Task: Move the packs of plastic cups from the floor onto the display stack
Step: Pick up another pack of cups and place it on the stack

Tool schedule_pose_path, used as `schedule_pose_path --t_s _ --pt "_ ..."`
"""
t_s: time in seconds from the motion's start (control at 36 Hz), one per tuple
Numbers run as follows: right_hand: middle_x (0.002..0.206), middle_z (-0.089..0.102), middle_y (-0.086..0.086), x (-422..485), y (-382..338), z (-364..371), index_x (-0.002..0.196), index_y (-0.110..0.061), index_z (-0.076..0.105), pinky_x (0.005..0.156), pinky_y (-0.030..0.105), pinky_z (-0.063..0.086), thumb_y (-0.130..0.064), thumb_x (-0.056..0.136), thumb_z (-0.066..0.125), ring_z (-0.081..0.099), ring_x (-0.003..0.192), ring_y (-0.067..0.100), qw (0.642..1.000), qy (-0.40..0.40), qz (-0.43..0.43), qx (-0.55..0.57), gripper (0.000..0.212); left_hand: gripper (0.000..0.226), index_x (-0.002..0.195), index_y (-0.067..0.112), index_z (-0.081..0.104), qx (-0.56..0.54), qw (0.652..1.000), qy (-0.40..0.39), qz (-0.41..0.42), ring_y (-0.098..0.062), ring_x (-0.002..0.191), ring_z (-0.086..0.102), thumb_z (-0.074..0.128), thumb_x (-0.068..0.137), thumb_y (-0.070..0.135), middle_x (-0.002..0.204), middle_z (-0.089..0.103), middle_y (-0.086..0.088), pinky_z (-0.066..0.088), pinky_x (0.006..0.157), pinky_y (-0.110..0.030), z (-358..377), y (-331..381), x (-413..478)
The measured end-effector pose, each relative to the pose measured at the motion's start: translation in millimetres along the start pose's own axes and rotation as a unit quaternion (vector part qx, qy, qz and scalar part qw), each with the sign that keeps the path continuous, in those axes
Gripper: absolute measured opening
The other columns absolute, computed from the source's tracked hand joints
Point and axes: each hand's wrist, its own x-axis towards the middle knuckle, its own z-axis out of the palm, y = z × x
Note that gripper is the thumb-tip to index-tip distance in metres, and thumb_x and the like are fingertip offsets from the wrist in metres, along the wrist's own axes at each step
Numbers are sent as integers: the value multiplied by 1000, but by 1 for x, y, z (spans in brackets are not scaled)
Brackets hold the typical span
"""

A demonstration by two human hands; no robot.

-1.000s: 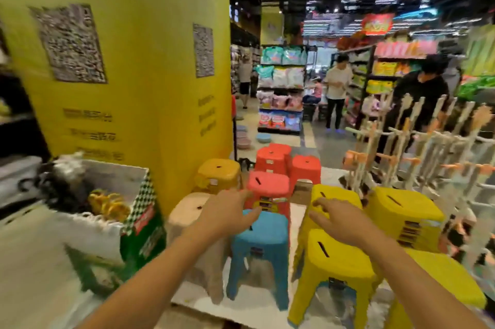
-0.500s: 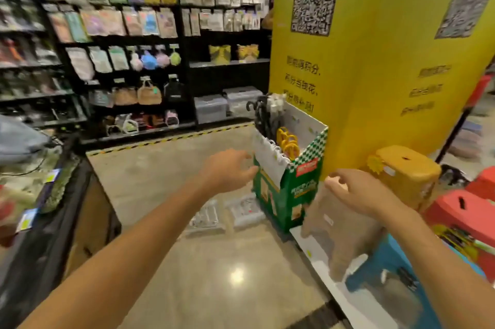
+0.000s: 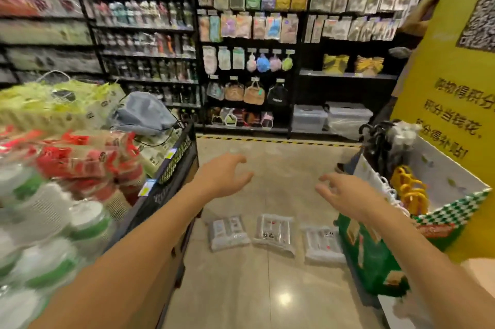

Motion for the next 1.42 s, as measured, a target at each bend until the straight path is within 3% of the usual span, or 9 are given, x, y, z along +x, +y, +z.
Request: schedule_pose_path --t_s 0.19,0.39,0.56,0.97,1.22,1.42 --pt "130 62 2 126 -53 13 141 -27 48 87 33 50 -56 98 42 60 113 20 1000 -8 -18 -3 52 57 142 24 47 10 1000 6 -24 -18 127 52 48 95 57 142 53 3 46 100 -37 -18 -88 75" --pt "127 64 0 227 -78 32 138 -31 49 89 42 55 -59 95 43 62 110 21 1000 -11 -17 21 51 54 140 26 49 18 999 0 -40 -22 112 60 48 95 56 130 58 -1 47 87 -35 -19 -139 153" --pt "126 65 -3 316 -72 47 137 -32 50 87 38 54 -59 96 43 62 110 18 999 -6 -36 13 49 57 141 27 48 12 999 -9 -41 -21 120 57 47 94 58 136 57 -2 48 95 -36 -4 -161 233" --pt "131 61 3 537 -46 91 138 -26 49 89 38 50 -52 99 43 59 115 22 993 -68 -87 46 48 55 141 27 48 -16 993 -3 -118 -20 113 59 46 96 57 131 58 -3 48 84 -32 51 -211 415" --pt "130 62 10 658 -61 178 138 -25 48 92 43 50 -53 98 41 58 118 28 986 -137 -71 62 49 55 143 25 47 -71 984 -33 -159 -25 127 52 48 96 51 140 53 -6 45 101 -39 118 -296 500" --pt "132 60 10 728 -58 311 142 -26 45 95 39 44 -45 100 44 53 123 31 980 -183 -29 70 46 52 145 24 46 -110 970 -63 -208 -23 124 53 51 97 44 137 54 -6 47 98 -39 233 -383 558"
